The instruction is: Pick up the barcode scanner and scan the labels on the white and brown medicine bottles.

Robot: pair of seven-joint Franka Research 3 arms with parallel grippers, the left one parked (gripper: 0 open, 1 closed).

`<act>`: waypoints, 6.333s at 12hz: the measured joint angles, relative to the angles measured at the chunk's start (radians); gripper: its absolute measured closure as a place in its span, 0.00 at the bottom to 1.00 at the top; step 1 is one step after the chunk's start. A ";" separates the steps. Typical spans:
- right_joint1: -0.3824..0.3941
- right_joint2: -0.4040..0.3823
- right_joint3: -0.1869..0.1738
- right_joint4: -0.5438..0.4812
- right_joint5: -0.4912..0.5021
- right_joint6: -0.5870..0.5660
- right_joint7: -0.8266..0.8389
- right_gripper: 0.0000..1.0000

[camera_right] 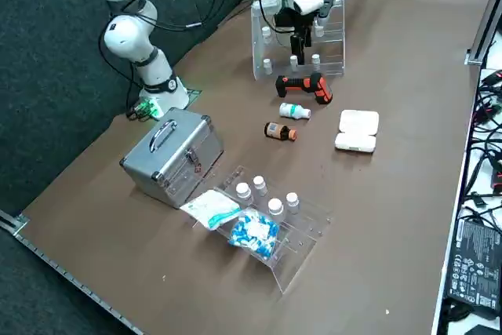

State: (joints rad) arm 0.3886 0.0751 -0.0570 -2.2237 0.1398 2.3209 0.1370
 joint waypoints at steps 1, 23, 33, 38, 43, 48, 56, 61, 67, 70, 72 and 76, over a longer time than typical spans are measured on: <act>0.014 0.005 0.000 -0.007 0.000 0.011 0.018 0.00; 0.021 0.131 -0.012 -0.066 0.000 0.096 0.100 0.00; 0.021 0.208 -0.015 -0.067 -0.002 0.182 0.100 0.01; 0.020 0.236 -0.018 -0.067 -0.002 0.209 0.100 0.19; 0.020 0.237 -0.019 -0.065 -0.002 0.205 0.101 0.49; 0.019 0.190 -0.021 -0.060 -0.002 0.122 0.101 0.56; -0.025 0.051 -0.030 -0.052 -0.019 -0.090 0.102 0.56; -0.097 -0.002 -0.035 -0.052 -0.109 -0.238 0.086 0.56; -0.137 -0.010 -0.035 -0.068 -0.111 -0.299 0.083 0.56; -0.141 -0.009 -0.035 -0.072 -0.111 -0.307 0.083 0.56; -0.141 -0.008 -0.035 -0.073 -0.111 -0.308 0.083 0.56; -0.141 -0.004 -0.035 -0.073 -0.111 -0.308 0.083 0.56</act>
State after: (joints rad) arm 0.2479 0.0707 -0.0923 -2.2963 0.0288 2.0131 0.2196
